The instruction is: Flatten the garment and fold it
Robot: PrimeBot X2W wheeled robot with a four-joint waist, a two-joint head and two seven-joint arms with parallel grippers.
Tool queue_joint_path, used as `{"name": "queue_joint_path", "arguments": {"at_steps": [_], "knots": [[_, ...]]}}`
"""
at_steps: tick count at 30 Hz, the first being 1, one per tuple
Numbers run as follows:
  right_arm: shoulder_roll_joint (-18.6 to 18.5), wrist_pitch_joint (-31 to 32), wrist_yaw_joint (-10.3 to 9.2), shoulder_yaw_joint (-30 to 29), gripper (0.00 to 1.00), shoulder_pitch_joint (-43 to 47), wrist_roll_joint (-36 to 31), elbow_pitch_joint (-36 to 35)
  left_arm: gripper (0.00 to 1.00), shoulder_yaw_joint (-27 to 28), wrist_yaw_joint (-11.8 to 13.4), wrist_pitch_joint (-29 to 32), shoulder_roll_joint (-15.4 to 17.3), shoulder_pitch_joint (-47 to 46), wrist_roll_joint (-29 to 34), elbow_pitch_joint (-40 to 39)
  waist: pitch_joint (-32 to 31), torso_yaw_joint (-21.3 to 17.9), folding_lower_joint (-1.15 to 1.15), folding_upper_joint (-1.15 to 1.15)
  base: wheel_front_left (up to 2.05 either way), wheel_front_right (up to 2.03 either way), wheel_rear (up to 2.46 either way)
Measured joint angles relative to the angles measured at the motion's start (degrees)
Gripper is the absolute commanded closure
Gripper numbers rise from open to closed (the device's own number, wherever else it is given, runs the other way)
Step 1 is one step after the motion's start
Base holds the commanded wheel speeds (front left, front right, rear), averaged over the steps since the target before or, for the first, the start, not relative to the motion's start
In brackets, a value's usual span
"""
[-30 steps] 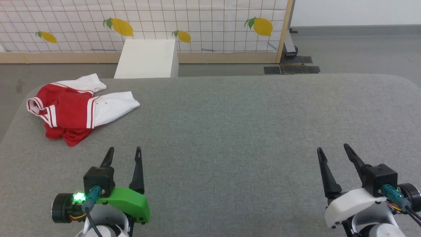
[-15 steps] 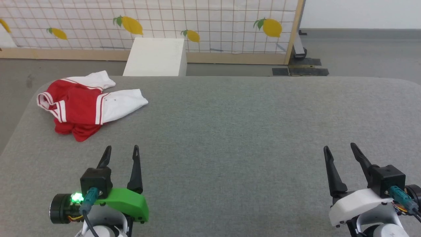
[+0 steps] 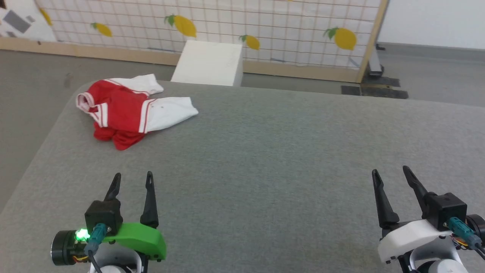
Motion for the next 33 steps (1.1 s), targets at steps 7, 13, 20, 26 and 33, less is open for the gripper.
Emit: {"name": "queue_joint_path", "arguments": {"at_steps": [7, 13, 20, 26, 33], "knots": [[0.01, -0.91, 0.00, 0.60, 0.00, 0.01, 0.40, 0.80, 0.00, 0.20, 0.01, -0.83, 0.01, 0.60, -0.02, -0.25, -0.18, 3.51, 0.00, 0.00, 0.00, 0.00, 0.00], [0.00, -1.66, 0.00, 0.89, 0.00, 0.01, 0.75, 1.52, 0.00, 0.34, 0.19, -1.42, 0.01, 1.51, -0.21, -0.35, -0.34, 6.53, 0.00, 0.00, 0.00, 0.00, 0.00], [0.01, -2.42, -0.01, 1.31, 0.00, 0.01, 1.72, 2.38, 0.00, 0.58, 0.47, -2.38, 0.02, 2.48, -0.62, -0.37, -0.70, 10.03, 0.00, 0.00, 0.00, 0.00, 0.00], [0.01, -3.27, 0.00, 1.36, 0.00, 0.00, 2.15, 3.09, 0.00, 0.83, 0.52, -3.08, 0.03, 2.75, -0.80, -0.36, -1.01, 12.73, 0.00, 0.00, -0.02, -0.02, -0.02], [0.01, -3.94, -0.01, 1.19, 0.00, -0.01, 2.65, 3.68, 0.00, 0.87, 0.71, -3.89, 0.03, 2.80, -1.03, -0.35, -1.22, 15.09, 0.00, 0.00, -0.01, -0.01, -0.01]]}}
